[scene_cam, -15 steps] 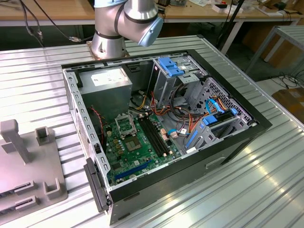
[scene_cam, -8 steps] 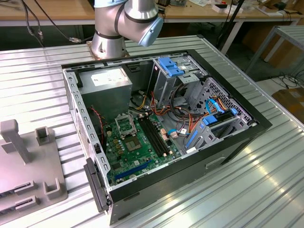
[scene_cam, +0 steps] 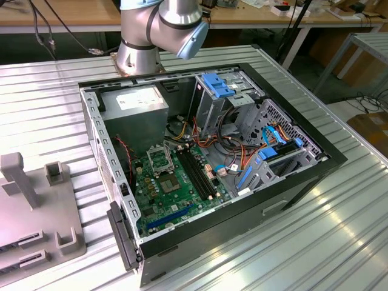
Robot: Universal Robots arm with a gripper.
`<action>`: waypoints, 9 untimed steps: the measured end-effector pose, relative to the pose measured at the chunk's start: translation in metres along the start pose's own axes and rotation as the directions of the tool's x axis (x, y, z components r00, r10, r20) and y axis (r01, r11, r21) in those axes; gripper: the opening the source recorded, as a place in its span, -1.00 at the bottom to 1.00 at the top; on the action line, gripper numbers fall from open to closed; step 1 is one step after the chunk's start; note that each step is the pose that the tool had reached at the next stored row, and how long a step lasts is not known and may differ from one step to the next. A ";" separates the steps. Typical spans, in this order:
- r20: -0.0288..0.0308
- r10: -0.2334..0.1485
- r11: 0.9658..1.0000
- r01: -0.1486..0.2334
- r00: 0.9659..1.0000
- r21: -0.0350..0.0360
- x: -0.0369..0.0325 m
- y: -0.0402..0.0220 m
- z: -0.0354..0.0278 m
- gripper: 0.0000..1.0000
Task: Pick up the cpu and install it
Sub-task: 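Pick up the cpu and move it towards the insertion slot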
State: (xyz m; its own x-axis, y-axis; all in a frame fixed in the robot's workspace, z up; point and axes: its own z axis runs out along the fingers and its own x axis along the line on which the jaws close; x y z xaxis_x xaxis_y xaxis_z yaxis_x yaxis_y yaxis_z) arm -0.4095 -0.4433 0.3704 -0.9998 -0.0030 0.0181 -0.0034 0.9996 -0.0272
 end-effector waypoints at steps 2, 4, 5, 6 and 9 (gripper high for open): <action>0.003 0.000 1.000 0.000 1.000 0.000 -0.0006 0.0000 0.0001 -0.05; 0.005 0.000 1.000 0.000 1.000 0.000 -0.0011 0.0000 0.0001 -0.05; 0.008 0.000 1.000 0.000 1.000 0.000 -0.0013 0.0000 0.0001 -0.05; 0.010 0.000 1.000 0.000 1.000 0.000 -0.0014 0.0000 -0.0001 -0.05; 0.015 0.000 1.000 0.000 1.000 0.000 -0.0019 0.0000 -0.0011 -0.05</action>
State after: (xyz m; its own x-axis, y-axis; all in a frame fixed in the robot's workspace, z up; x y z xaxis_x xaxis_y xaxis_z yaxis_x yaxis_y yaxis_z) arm -0.4076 -0.4433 0.3714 -1.0000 -0.0030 0.0027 -0.0031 0.9996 -0.0271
